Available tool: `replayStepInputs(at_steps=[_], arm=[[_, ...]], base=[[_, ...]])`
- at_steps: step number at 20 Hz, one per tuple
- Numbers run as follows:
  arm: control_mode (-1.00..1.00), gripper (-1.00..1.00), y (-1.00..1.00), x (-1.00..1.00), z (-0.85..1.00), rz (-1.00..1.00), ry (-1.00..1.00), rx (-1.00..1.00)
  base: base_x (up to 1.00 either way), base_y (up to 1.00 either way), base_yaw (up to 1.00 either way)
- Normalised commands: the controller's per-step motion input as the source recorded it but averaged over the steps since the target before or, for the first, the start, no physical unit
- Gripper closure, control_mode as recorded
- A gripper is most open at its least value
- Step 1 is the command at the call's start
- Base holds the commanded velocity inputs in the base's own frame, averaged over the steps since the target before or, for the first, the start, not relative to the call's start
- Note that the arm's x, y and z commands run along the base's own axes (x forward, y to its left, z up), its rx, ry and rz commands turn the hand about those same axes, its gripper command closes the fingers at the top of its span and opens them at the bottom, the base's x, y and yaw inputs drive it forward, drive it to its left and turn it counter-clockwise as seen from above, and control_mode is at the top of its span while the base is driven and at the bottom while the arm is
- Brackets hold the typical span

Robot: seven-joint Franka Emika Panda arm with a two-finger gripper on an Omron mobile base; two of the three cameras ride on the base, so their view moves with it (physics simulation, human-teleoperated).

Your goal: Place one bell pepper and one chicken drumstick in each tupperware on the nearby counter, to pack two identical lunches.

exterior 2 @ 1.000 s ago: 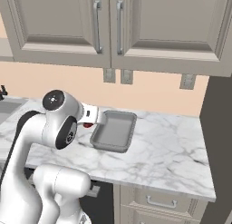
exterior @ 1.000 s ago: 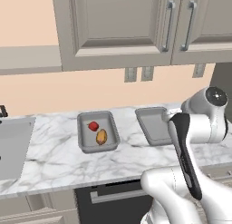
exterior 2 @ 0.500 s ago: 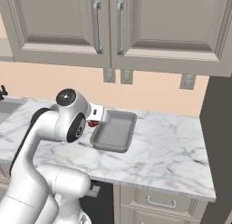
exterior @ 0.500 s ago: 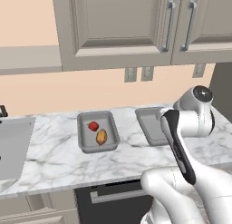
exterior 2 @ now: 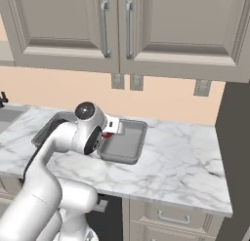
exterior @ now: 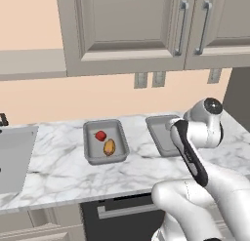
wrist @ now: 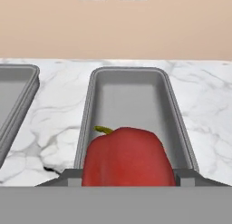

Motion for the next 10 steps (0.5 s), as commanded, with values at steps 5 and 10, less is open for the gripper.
replayStepInputs(at_steps=[5, 10], arm=[[-1.0, 1.0, 0.0, 0.57, -0.27, 0.0, 0.02, 0.02], [-1.0, 1.0, -0.11, 0.5, -0.26, 0.01, 0.05, 0.03]], base=[[0.0, 0.0, 0.0], [0.0, 0.0, 0.0]])
